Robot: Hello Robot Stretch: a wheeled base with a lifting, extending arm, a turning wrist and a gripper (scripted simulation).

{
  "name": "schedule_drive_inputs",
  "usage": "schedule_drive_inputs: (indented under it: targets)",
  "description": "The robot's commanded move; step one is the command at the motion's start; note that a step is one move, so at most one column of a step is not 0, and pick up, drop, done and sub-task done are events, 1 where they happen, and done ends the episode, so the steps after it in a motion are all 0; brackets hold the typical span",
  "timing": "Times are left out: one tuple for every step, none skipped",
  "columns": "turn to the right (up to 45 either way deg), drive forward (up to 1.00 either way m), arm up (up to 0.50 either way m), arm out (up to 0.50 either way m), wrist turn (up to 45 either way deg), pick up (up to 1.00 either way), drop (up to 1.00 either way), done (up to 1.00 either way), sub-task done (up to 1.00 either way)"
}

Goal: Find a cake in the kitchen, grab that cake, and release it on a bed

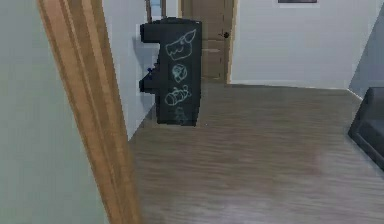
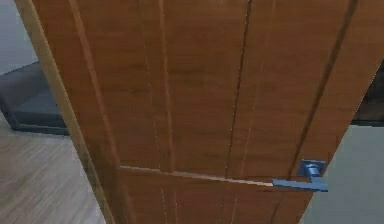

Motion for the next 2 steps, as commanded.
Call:
schedule_drive_inputs:
  targets:
    - [30.0, 0.0, 0.0, 0.0, 0.0, 0.0, 0.0, 0.0, 0.0]
    - [0.0, 0.3, 0.0, 0.0, 0.0, 0.0, 0.0, 0.0, 0.0]
